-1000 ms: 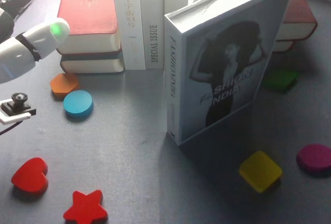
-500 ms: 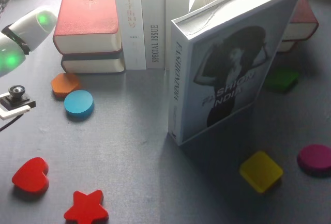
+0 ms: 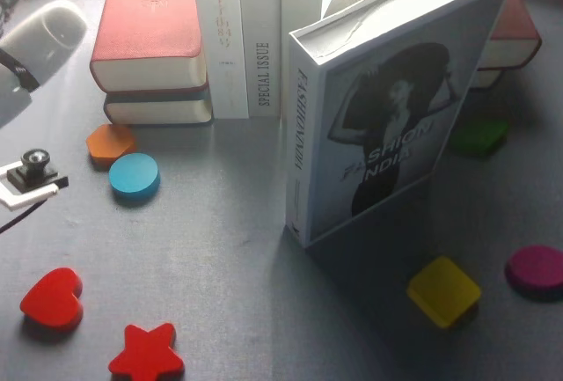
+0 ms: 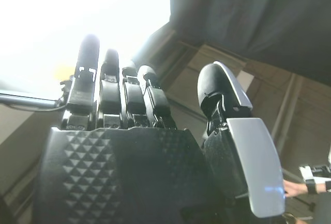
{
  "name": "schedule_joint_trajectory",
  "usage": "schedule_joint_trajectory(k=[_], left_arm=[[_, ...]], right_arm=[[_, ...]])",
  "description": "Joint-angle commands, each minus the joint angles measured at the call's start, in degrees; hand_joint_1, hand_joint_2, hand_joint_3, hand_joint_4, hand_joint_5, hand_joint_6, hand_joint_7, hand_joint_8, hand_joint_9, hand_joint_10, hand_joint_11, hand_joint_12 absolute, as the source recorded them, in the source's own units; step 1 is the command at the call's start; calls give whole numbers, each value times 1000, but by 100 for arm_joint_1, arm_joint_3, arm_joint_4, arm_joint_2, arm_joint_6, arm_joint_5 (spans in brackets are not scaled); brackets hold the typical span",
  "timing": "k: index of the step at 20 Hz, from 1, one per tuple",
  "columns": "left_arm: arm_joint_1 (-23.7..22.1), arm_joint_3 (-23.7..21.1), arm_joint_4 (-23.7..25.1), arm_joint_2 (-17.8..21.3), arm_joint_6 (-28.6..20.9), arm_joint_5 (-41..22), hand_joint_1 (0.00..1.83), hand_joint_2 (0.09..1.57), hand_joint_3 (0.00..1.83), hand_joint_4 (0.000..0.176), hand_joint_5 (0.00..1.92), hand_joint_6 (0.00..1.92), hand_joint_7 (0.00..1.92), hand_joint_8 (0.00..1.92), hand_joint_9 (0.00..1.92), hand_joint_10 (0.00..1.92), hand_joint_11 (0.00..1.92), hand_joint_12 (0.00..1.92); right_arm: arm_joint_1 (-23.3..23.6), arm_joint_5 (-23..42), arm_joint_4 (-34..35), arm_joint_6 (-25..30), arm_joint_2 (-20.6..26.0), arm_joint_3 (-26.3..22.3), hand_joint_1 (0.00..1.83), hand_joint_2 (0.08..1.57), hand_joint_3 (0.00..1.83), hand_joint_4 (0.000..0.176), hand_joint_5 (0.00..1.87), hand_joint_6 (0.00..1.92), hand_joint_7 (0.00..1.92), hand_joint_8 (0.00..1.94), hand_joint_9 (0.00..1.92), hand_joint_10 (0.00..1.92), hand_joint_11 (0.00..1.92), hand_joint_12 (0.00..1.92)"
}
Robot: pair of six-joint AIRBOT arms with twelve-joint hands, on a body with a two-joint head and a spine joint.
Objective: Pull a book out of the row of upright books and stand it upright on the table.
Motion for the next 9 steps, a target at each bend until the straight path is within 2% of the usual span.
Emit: schedule_joint_trajectory(k=[1,2,4,6,7,8,9], left_arm=[[-22,-15,-74,56,-2,-687,256,1487,3,134,0,0,0,0,4,2,0,204],[-22,-19,-68,68,9,-689,225,1486,3,144,0,0,0,0,0,0,0,121],[-26,-3,-66,83,12,-690,197,1485,2,102,0,0,0,0,0,0,0,0],[-24,-10,-26,110,12,-690,227,1488,1,98,0,0,0,0,15,5,0,0],[-26,-23,-9,125,25,-691,250,1491,1,104,0,0,0,0,11,3,0,0],[-34,-42,-1,132,51,-691,280,1489,0,94,0,0,0,0,1,0,0,0],[-42,-63,2,136,68,-692,295,1474,0,97,0,0,0,0,6,2,4,2]], right_arm=[[-7,748,153,-10,33,-30,409,1403,0,0,0,0,0,0,6,518,0,1060],[-28,776,155,-15,28,-36,438,1400,0,0,0,0,0,0,0,487,0,1052],[-93,841,219,-23,12,-53,454,1397,0,0,0,0,0,0,38,474,0,1024],[-136,886,262,-30,-10,-60,454,1403,0,0,0,0,0,0,30,465,0,1018],[-176,948,297,-54,-18,-71,450,1412,2,0,0,0,0,0,41,456,0,1036],[-193,988,310,-73,-14,-87,462,1414,1,0,0,0,0,0,56,445,0,1034],[-194,1021,311,-89,10,-115,483,1405,0,0,0,0,0,0,76,440,0,1055]])
